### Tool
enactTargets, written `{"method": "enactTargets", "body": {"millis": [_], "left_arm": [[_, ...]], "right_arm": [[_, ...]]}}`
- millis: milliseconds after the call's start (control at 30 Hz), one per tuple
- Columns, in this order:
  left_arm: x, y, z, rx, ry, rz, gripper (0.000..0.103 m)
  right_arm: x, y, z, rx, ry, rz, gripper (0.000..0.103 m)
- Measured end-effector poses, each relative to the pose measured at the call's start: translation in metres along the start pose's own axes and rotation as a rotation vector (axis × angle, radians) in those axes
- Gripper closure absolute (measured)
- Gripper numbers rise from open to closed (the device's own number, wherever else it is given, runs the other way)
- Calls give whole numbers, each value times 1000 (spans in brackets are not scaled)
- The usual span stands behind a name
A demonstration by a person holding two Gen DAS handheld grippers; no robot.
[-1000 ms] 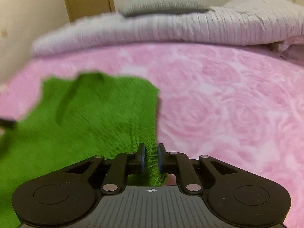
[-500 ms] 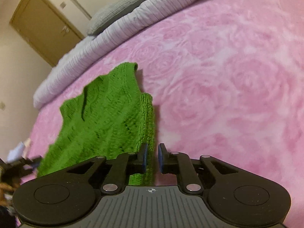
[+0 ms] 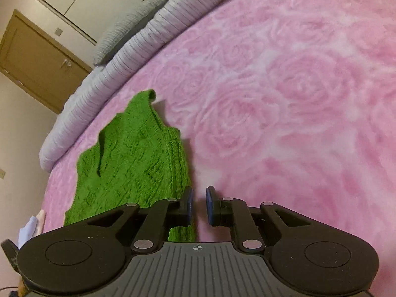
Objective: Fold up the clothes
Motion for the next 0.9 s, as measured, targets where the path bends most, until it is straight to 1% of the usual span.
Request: {"method": "enactTargets", "body": {"millis": [67, 167, 233, 333, 400, 500, 600, 667, 800, 833, 867, 900], "left_arm": [[12, 16, -2, 27, 18, 9, 78], [43, 43, 15, 87, 132, 30, 75], [67, 60, 21, 117, 203, 48, 73], [101, 78, 26, 126, 270, 80, 70], [124, 90, 29, 132, 314, 101, 70], [148, 103, 27, 146, 338, 107, 69], [156, 108, 24, 152, 349, 103, 67], [158, 109, 23, 156, 358, 101, 66], [162, 106, 21, 188, 372, 119, 64], [164, 105, 21, 195, 375, 121, 64], [166, 104, 20, 203, 379, 117, 64], [168, 103, 20, 215, 381, 114, 64]], "right_arm": [[12, 16, 0, -13, 0, -15, 89], [38, 42, 2, -5, 4, -25, 89], [59, 55, 3, -12, -15, -9, 89], [91, 69, 5, -37, -63, 27, 89], [113, 77, 5, -51, -89, 52, 89], [141, 89, 4, -60, -120, 86, 89], [160, 97, 0, -84, -163, 83, 89], [165, 97, -1, -97, -191, 89, 89], [170, 96, 1, -114, -208, 68, 89], [171, 94, 0, -121, -225, 66, 78], [172, 92, -3, -139, -246, 69, 61], [174, 90, -6, -171, -257, 84, 40]]}}
Point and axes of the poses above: each gripper's, at about its wrist camera, not at the fingertips, and y roughly against the way its jaws point, z to its left, x to its underside, the point moved 3 cm from there along -y, roughly the way its jaws point, and after that the axes turned 10 degrees about z, right-handed, at the moved point
